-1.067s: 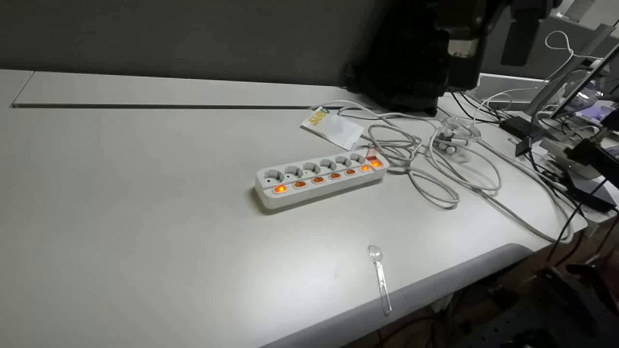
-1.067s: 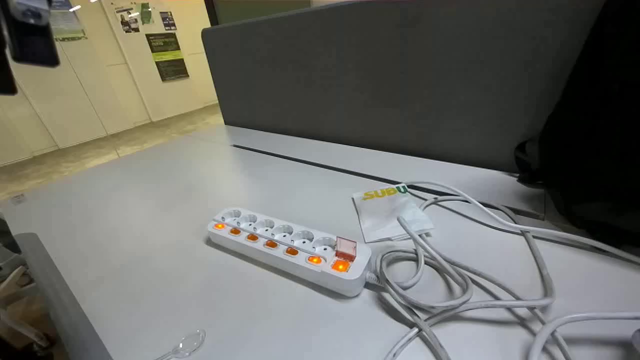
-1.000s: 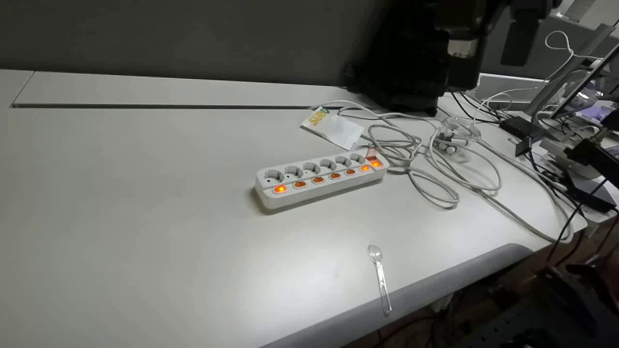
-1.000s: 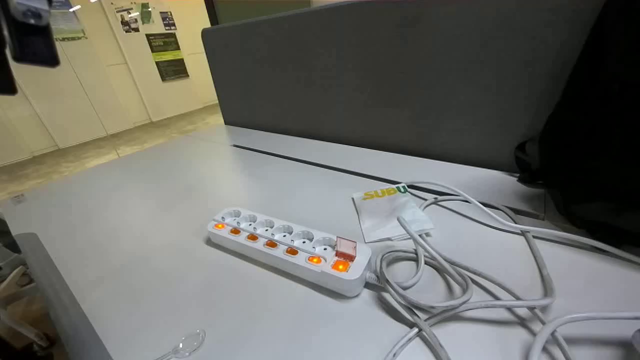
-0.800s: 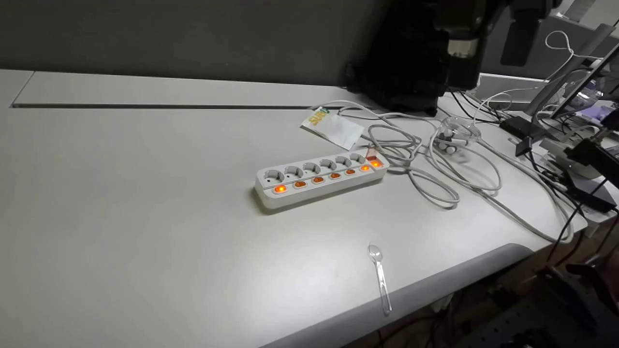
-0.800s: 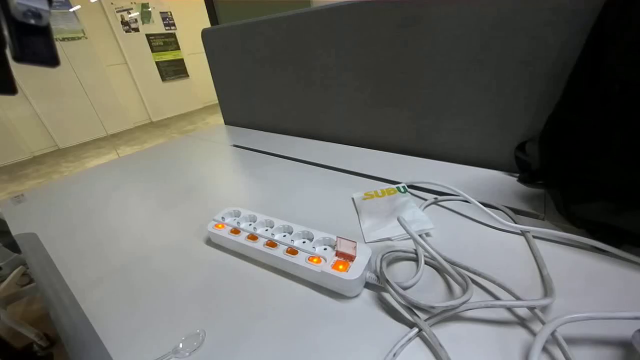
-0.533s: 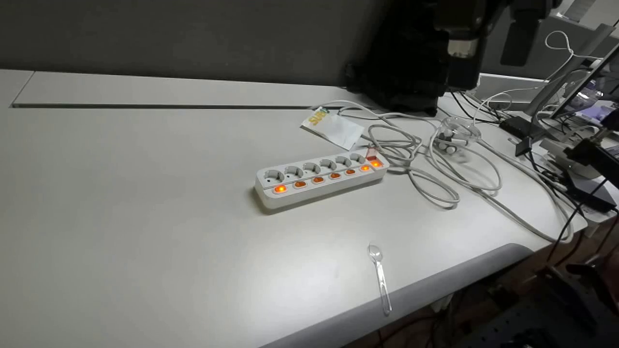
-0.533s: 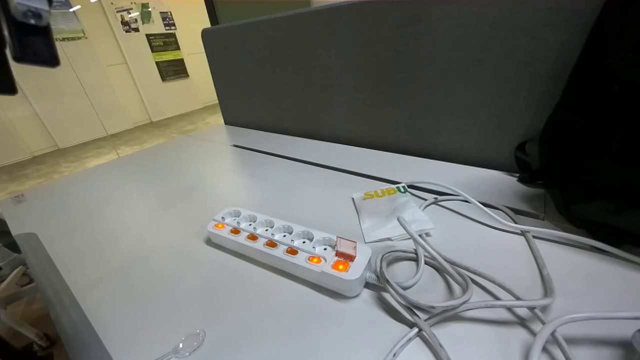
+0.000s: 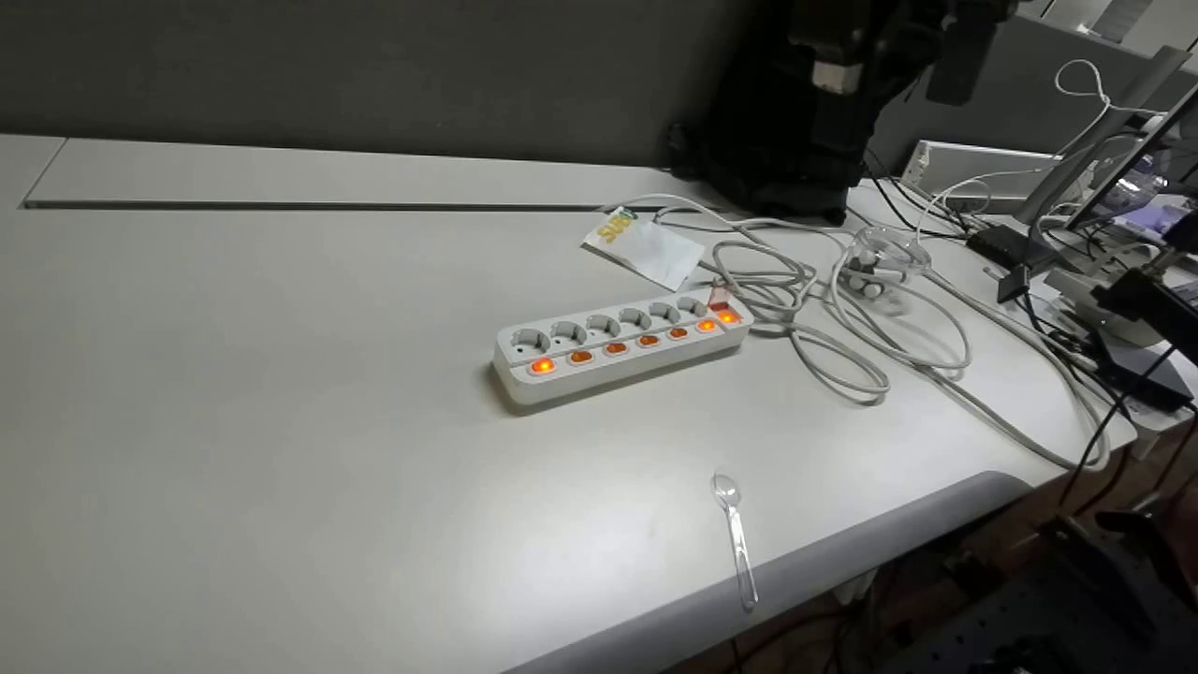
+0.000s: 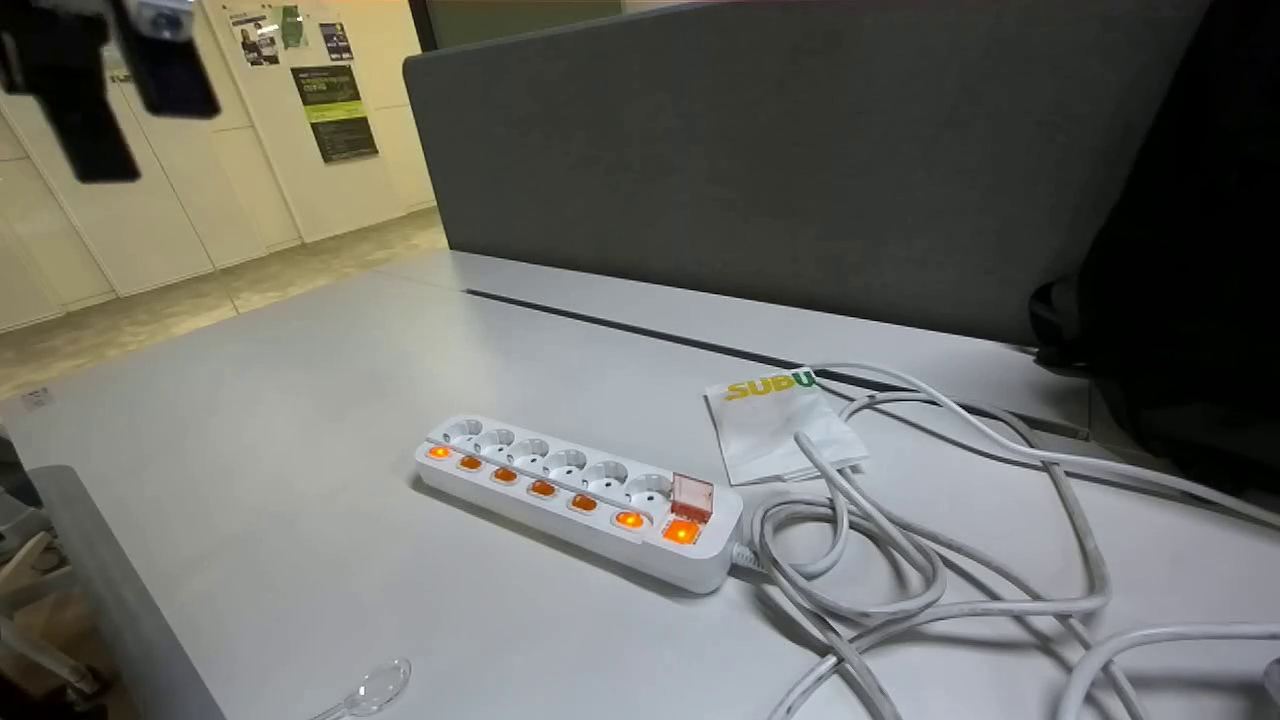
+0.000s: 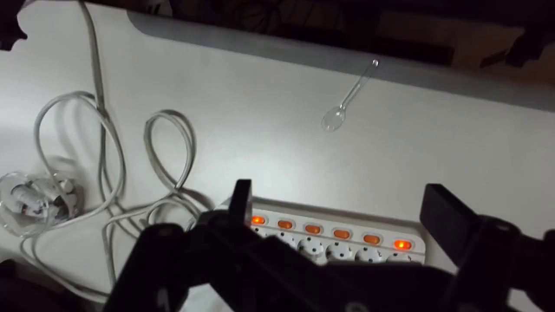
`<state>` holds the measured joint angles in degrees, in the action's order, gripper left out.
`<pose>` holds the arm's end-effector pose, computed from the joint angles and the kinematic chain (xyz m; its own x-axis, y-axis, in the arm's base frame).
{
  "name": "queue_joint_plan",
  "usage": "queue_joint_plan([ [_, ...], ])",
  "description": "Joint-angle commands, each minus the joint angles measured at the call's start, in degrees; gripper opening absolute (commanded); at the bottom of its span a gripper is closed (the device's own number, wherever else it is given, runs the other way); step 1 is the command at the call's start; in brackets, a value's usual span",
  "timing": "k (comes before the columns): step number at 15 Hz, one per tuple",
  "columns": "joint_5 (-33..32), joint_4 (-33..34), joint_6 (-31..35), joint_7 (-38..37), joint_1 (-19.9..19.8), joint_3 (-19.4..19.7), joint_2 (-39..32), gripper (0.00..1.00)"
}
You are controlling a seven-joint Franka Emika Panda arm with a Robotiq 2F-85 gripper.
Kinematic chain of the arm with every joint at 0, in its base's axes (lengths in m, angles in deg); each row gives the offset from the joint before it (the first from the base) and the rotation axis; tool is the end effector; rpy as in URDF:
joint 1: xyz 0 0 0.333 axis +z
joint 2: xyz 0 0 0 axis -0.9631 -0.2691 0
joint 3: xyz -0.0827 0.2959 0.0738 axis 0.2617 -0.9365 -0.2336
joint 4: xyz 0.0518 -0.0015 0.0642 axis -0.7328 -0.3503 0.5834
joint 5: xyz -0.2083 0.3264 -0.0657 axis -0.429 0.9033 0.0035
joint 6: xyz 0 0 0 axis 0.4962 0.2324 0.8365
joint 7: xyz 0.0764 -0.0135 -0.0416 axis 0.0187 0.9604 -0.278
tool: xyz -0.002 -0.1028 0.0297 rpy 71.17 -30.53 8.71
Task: Turn off the first switch on the left side of the adapter
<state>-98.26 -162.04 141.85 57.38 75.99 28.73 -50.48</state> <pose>0.3788 0.0519 0.4168 0.9789 0.1426 -0.1462 0.1742 -0.9567 0.2330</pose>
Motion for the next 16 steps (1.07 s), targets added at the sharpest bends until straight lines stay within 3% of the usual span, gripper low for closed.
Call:
queue_joint_plan([
  [1,-4.82,-2.00,12.42,-8.04,-1.48,-0.48,-1.61,1.00],
  [3,-7.41,-2.68,19.67,-11.92,-2.90,-0.89,-3.98,1.00],
  [4,-8.26,-2.62,22.54,-13.37,-3.56,-0.97,-5.81,0.75],
  [5,-8.36,-2.41,24.61,-14.08,-3.90,-0.85,-7.54,0.74],
  [13,-2.79,0.52,32.78,-10.66,-2.50,1.55,-21.92,0.17],
  [16,-1.10,1.91,33.47,-10.15,-1.25,1.55,-25.86,0.01],
])
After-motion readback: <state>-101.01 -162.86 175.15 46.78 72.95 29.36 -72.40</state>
